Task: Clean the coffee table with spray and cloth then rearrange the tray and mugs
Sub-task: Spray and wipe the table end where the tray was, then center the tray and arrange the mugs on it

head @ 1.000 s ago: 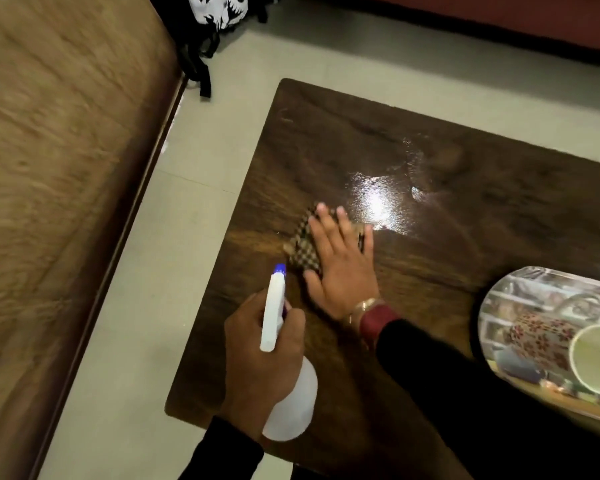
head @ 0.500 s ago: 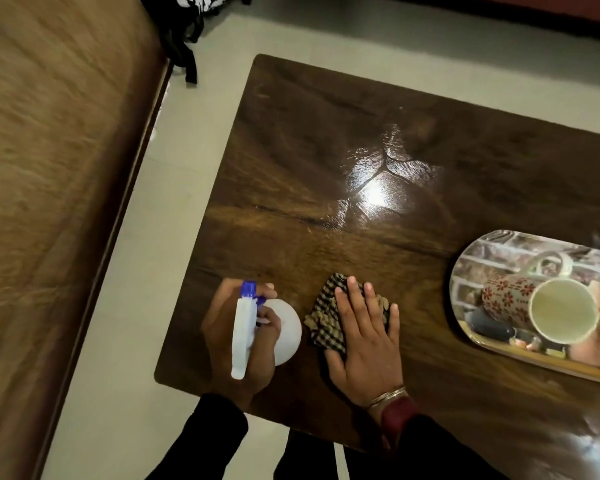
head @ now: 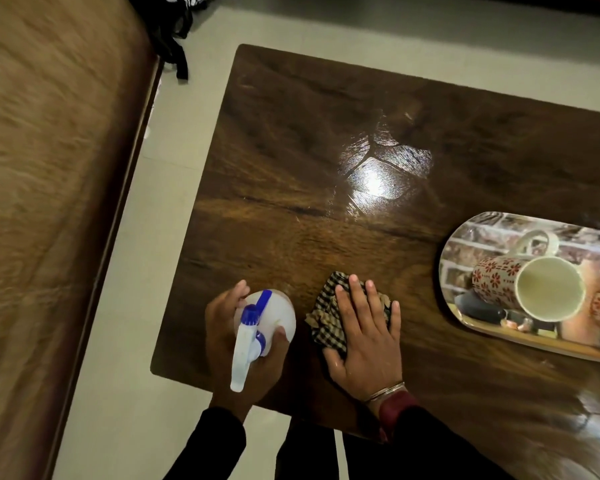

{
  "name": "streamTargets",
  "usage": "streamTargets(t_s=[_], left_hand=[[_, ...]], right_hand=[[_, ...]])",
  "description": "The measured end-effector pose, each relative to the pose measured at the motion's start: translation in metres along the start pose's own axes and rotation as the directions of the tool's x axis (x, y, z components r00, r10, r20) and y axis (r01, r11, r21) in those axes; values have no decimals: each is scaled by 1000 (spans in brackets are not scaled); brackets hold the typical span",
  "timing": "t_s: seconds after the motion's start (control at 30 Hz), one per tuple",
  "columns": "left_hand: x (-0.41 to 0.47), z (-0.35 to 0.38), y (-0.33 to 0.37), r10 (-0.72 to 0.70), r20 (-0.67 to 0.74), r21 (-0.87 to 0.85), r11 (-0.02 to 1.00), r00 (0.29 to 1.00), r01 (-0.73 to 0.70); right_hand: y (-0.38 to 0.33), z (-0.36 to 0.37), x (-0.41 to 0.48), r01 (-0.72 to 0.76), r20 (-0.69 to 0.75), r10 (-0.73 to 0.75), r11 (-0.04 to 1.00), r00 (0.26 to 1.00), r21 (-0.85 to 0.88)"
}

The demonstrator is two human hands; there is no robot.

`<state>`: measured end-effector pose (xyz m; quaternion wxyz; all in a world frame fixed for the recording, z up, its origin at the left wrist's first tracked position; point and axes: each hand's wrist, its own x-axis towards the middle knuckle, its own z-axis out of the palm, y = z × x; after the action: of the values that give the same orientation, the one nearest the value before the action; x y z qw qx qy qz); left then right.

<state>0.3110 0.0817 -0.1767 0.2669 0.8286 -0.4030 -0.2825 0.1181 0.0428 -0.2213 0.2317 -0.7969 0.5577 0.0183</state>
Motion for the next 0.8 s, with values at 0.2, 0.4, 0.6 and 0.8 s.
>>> streamTargets(t_s=[0.2,0.4,0.6,0.8], left_hand=[[-35,1,-14,-111,-231,-79,992,967,95],[-137,12,15,-271,-201,-238,946,941,222],[-153,42,55,-195,9,-307,933,981,188],[-100,92,145,262,144,-181,955,954,-235]], right_hand=[[-1,4,2,11,-38,-11,1000,999,9],[11,-5,-12,107,-120,-90,984,989,145],[71,-15,-73,-45,-351,184,928,918,369],[166,-57,-99,-275,-427,794,568,433,776]])
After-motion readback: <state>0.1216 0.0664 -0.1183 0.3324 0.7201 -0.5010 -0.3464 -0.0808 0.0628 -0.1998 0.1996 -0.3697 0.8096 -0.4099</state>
